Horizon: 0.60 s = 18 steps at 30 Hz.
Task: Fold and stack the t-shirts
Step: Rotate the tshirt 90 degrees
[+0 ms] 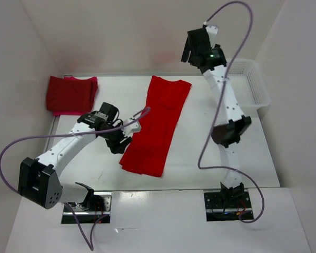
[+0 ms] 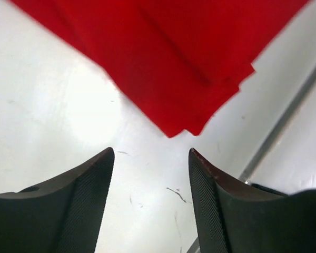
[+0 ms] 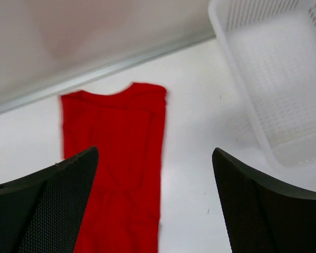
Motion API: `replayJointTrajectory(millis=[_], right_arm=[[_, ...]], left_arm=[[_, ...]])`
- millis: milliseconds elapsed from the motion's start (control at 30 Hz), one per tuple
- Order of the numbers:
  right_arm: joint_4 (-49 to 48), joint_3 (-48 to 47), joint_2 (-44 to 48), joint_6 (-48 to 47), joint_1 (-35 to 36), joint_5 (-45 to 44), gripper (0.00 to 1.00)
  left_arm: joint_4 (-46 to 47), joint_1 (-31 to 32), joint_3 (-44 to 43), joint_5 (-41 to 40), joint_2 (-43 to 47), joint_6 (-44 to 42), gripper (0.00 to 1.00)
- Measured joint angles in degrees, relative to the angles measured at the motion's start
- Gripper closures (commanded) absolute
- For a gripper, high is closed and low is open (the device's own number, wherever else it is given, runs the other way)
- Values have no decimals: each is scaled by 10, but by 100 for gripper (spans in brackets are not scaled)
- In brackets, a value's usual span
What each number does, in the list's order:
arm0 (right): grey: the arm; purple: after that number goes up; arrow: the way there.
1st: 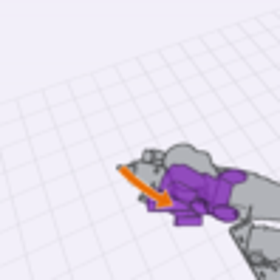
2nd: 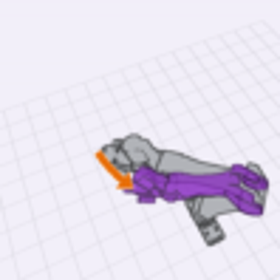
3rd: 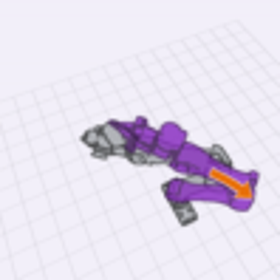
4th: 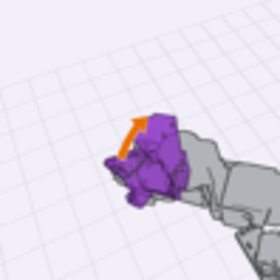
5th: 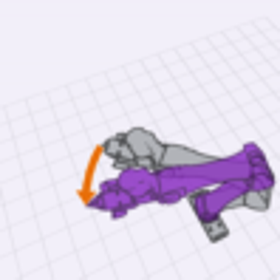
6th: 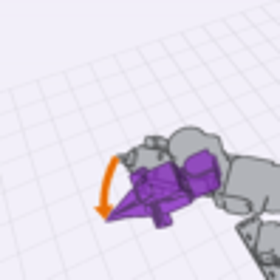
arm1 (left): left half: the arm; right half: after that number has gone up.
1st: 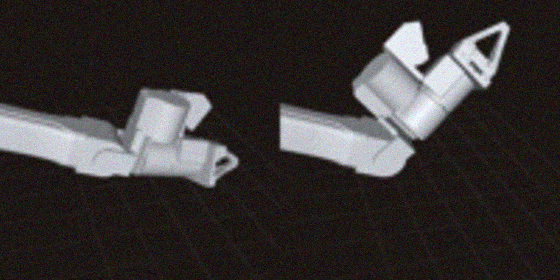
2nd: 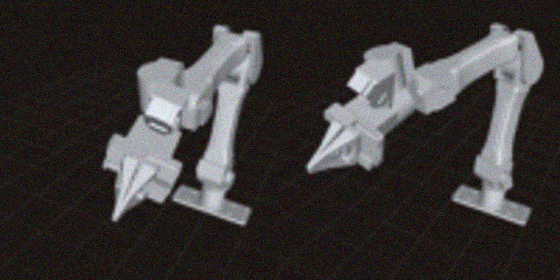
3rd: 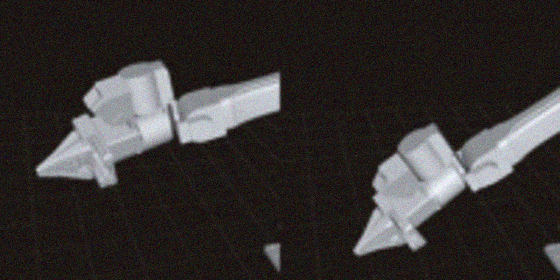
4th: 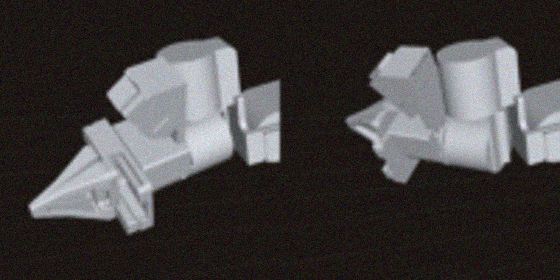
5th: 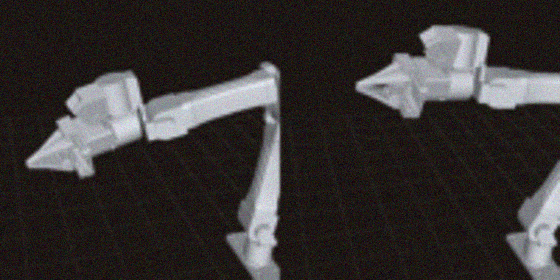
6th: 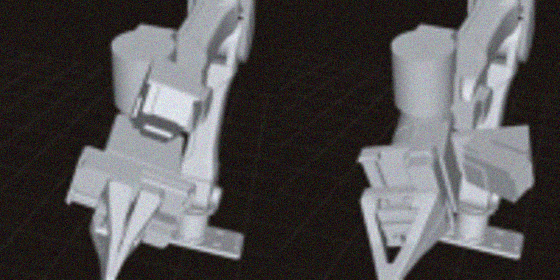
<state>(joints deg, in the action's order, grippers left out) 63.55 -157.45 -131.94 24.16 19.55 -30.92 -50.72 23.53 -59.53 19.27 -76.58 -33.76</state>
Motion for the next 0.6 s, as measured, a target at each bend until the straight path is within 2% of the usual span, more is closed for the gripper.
replayJointTrajectory(millis=[133,200,233,267,367,400,500,600], right_arm=[[-8,89,182,-8,42,-27,7],[-34,199,278,-7,74,-56,7],[-46,266,316,-3,95,-65,10],[-67,355,369,4,120,-68,20],[-102,588,471,53,179,-19,38],[-115,663,490,75,189,6,44],[-131,858,516,160,221,63,46],[-134,968,519,248,302,109,47]], left_arm=[[31,-42,0,-1,12,38,31],[47,-51,1,-2,13,54,31],[55,-53,3,-5,15,61,31],[62,-55,4,-8,15,71,31],[74,-58,9,-15,16,88,31],[78,-58,10,-16,16,92,31],[95,-63,17,-21,16,107,31],[106,-75,24,-22,16,118,31]])
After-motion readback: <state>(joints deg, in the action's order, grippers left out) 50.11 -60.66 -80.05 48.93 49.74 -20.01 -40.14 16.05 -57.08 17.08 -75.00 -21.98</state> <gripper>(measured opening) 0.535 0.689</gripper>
